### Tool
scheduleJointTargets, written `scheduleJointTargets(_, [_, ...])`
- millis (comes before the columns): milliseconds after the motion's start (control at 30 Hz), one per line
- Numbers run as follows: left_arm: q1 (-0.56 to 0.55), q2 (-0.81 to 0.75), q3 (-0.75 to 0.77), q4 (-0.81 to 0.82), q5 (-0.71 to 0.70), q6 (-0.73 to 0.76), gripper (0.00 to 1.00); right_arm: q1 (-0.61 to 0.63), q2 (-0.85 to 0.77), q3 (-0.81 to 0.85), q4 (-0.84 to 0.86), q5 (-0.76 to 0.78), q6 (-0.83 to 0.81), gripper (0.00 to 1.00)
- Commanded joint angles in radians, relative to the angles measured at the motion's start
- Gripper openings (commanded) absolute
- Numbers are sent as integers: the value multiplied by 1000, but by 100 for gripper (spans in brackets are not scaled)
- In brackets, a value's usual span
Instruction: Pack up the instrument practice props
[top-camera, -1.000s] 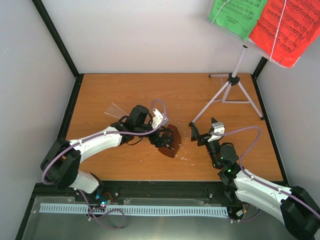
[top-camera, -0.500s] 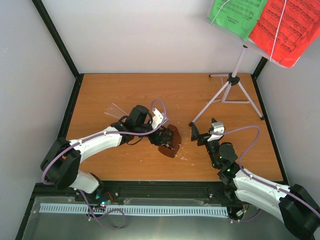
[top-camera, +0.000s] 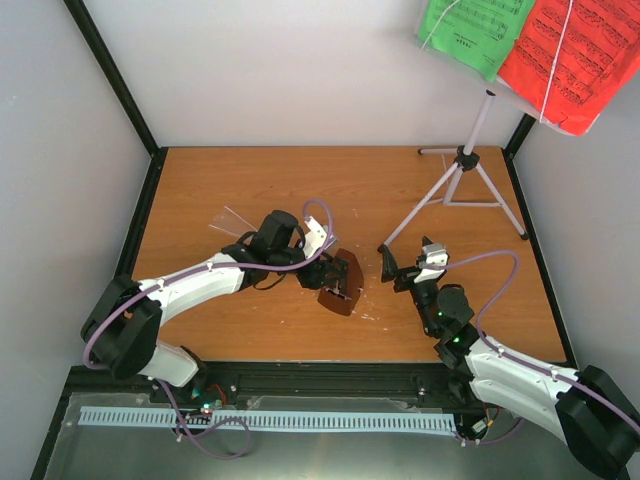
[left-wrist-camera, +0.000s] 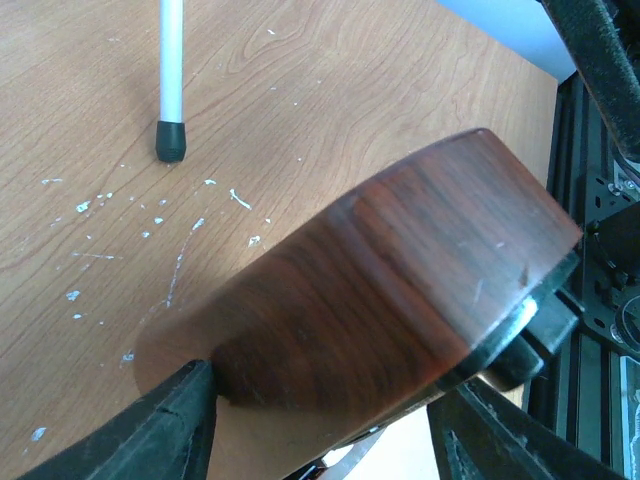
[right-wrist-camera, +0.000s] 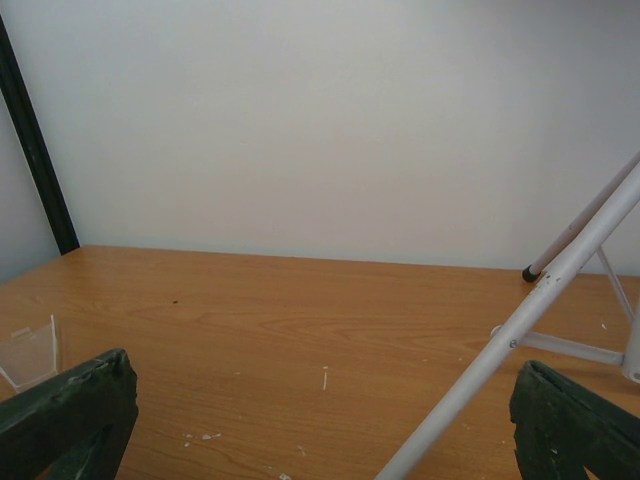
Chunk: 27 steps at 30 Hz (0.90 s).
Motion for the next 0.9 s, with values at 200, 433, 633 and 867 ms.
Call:
scheduleJointTargets(200, [-9, -6, 32, -1, 13, 16, 58, 2, 4, -4, 30, 15, 11, 100])
scheduleJointTargets(433, [-9, -63, 14, 53, 3, -74, 86, 2, -22, 4, -1, 18, 40, 100])
scheduleJointTargets(633, [-3, -294, -261, 481, -68, -465, 95, 2, -139, 17, -169, -56, 174, 100])
scheduleJointTargets(867, [-3, -258, -422, 615, -25, -577, 98, 0, -138, 86, -471, -87, 379, 100])
